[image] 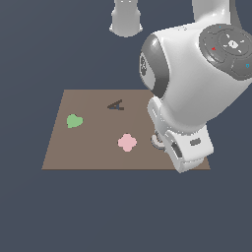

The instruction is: Insert a designated object into the corresponding slot on a board.

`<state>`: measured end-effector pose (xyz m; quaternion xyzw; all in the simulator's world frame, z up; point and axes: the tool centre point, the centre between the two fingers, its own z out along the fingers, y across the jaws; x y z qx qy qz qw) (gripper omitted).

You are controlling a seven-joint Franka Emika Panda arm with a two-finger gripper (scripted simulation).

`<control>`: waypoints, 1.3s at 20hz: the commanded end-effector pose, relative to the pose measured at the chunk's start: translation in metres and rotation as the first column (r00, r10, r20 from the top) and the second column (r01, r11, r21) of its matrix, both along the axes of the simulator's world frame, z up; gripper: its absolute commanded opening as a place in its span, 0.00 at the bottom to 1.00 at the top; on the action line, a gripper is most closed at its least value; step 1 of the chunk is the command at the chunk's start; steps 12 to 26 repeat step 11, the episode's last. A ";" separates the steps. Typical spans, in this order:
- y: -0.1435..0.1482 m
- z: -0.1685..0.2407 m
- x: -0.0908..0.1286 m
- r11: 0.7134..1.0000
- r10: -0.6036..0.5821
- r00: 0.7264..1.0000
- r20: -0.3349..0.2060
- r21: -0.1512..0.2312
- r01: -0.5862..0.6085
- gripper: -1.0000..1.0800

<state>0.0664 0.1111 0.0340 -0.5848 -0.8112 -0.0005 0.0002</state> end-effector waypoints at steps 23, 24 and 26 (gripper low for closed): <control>0.001 -0.004 0.000 1.000 0.000 1.000 0.000 0.000 0.000 0.96; 0.001 -0.004 0.000 1.000 0.000 1.000 0.000 0.000 0.000 0.96; 0.001 -0.004 0.000 1.000 0.000 1.000 0.000 0.000 0.000 0.96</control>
